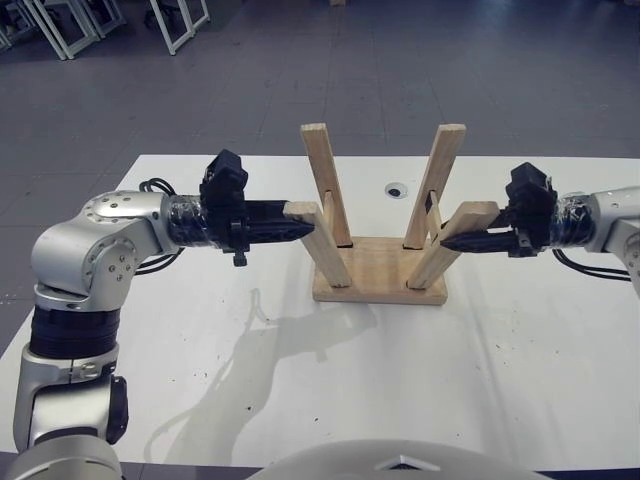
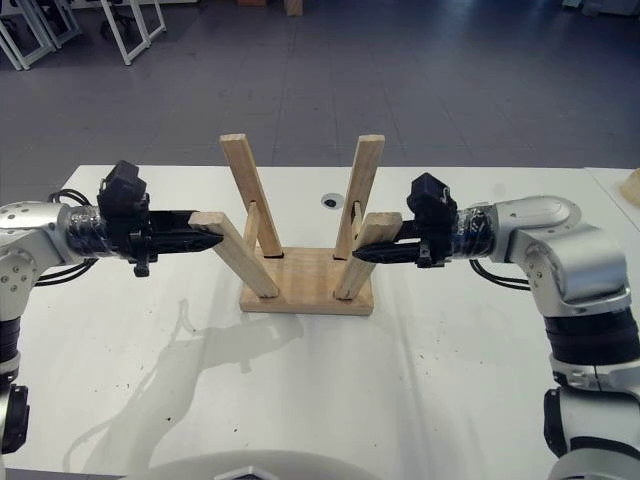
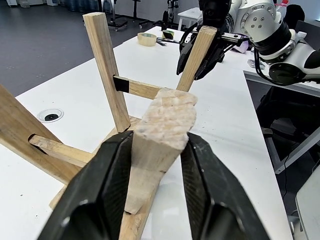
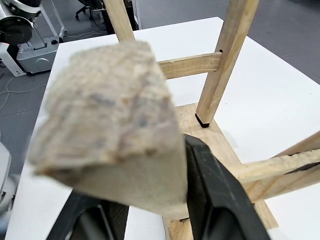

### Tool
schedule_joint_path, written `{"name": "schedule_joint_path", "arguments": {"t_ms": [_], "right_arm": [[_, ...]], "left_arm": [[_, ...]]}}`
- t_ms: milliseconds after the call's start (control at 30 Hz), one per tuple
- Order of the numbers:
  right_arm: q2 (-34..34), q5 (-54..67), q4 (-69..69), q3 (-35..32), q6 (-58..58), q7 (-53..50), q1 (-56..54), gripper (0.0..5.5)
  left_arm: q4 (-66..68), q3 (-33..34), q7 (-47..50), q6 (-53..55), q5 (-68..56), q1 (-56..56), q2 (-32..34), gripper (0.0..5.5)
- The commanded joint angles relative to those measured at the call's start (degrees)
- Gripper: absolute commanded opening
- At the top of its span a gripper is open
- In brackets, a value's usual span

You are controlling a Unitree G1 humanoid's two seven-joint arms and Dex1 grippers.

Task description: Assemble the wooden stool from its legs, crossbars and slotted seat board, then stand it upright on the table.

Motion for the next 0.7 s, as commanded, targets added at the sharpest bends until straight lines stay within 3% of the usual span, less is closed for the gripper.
{"name": "schedule_joint_path", "arguments": {"t_ms": [33, 233, 400, 467, 533, 700], "right_arm": [[-1.7, 10.4, -8.7, 0.0, 11.4, 1.8, 4.9, 1.33], [-2.1, 32.6, -8.9, -7.8, 33.1, -3.5, 6.6, 1.33], [-1.9, 49.2, -4.4, -8.9, 40.0, -14.9, 6.9, 1.33], [-1.5, 53.7, -2.0, -7.2, 40.3, -20.3, 6.5, 1.33], [0.3, 53.1, 0.9, -4.7, 40.5, -24.3, 5.1, 1.99], [4.4, 39.7, 11.4, 1.8, 36.6, -24.3, -0.4, 2.93]], "left_arm": [[-3.6, 2.6, -1.9, 6.2, -5.5, 5.5, 3.3, 1.4], [-13.3, 10.7, -2.9, 22.2, -28.7, 16.4, 9.9, 1.4], [-11.2, 11.5, 2.6, 26.2, -40.4, 17.6, 11.3, 1.4], [-7.3, 10.0, 4.7, 25.9, -39.1, 16.0, 10.9, 1.67], [-1.7, 6.3, 5.1, 25.1, -34.3, 11.8, 9.7, 2.04], [13.6, -1.5, 3.0, 20.0, -21.0, 0.6, 5.0, 2.84]]}}
